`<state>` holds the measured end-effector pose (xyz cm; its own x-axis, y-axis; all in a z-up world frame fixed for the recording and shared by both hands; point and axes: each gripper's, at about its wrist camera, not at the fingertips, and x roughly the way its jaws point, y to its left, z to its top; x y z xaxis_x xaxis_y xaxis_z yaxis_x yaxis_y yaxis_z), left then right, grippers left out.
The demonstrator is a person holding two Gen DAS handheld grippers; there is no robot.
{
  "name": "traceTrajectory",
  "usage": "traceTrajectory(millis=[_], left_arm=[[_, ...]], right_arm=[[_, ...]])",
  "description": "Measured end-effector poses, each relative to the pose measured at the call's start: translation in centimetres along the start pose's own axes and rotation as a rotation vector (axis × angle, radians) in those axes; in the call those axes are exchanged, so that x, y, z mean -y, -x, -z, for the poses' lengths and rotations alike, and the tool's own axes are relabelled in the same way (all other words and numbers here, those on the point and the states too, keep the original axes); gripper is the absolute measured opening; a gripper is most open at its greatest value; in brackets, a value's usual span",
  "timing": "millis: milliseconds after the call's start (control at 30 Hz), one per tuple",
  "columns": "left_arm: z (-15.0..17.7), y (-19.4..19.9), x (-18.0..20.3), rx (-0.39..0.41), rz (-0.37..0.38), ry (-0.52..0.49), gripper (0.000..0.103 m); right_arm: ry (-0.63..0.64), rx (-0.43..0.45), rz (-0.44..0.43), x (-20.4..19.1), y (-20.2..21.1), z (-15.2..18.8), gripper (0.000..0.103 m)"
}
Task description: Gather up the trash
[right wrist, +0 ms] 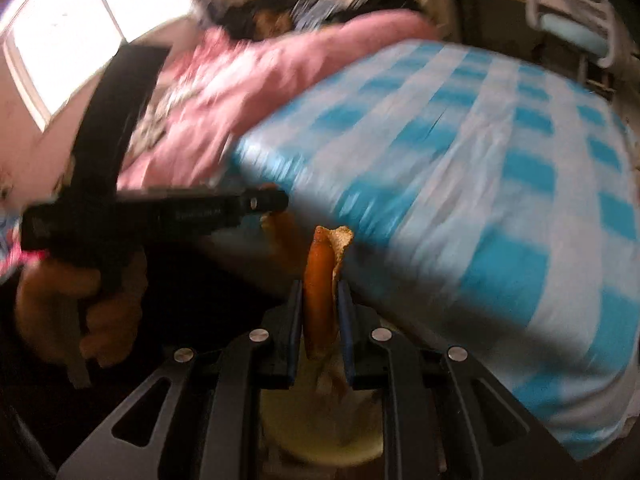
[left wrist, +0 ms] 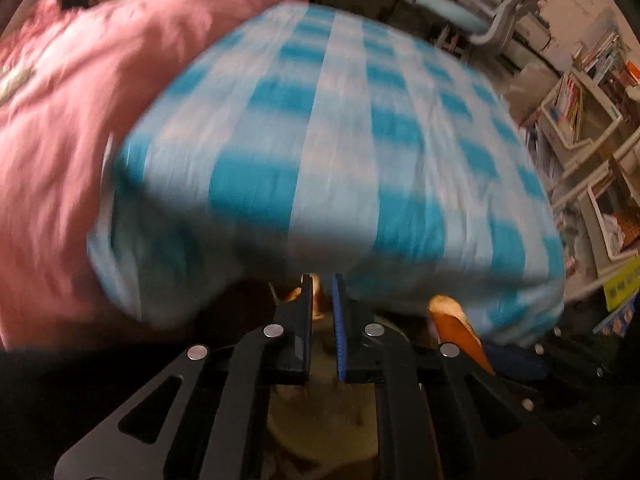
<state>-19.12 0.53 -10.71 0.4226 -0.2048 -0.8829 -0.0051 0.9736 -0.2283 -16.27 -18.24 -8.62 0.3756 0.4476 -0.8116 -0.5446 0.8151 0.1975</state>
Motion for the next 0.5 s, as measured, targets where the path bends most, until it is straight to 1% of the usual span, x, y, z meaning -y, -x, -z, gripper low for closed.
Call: traceTrajectory(millis=[67,100,133,167,200,233,267,300,333,367,433,467,500], left_arm=[[1.9,-0.3,-0.2,-0.047,0.014,-0.005,0.009],[2.8,-0.4,-0.3,-0.075,0.025,-0.008,0.010],[3.2,-0.5,-0.3,-0.082,0.026,-0.010,0.010],[3.9,-0.3,-0.4,-0.078,0.024,-0.017,0.010],[4.0,-0.1,-0.4,-0.071,0.028,-0.024,0.010],[4.0,0.3,-0.5,-0.056,0.034,-0.022,0.012],[4.0,0.5,-0.5,-0.039,0.038,-0.019,0.014],[4.0,0.9,-0.6,-0.011,0.035,-0.019,0.022],[4.0,1.1,-0.6,0.009,0.024,-0.021,0.035],[4.0,1.5,-0.6,0.043,-0.002,-0.023,0.038],[3.8,2.4,-0.4,0.106,-0.034,-0.028,0.046],[3.5,2.7,-0.3,0.131,-0.048,-0.029,0.049],[3.4,3.4,-0.2,0.170,-0.074,-0.031,0.056]], right_arm=[[-0.005,-0.042,0.039,-0.2,-0.3,1.4,0.023],[-0.012,-0.047,0.057,-0.1,-0.2,1.7,0.030],[-0.028,-0.047,0.097,0.2,0.0,2.1,0.041],[-0.049,-0.036,0.135,0.6,0.3,2.3,0.046],[-0.064,-0.026,0.155,0.7,0.6,2.5,0.052],[-0.094,-0.003,0.189,1.3,1.1,2.4,0.059],[-0.124,0.027,0.224,1.8,1.6,2.3,0.063],[-0.139,0.044,0.242,2.1,1.7,2.4,0.069],[-0.156,0.074,0.270,2.3,2.1,2.3,0.072],[-0.165,0.104,0.300,2.4,2.4,2.3,0.072],[-0.166,0.154,0.349,2.5,2.9,2.0,0.080],[-0.159,0.189,0.372,2.3,3.3,1.9,0.081],[-0.148,0.221,0.395,2.1,3.6,1.7,0.082]])
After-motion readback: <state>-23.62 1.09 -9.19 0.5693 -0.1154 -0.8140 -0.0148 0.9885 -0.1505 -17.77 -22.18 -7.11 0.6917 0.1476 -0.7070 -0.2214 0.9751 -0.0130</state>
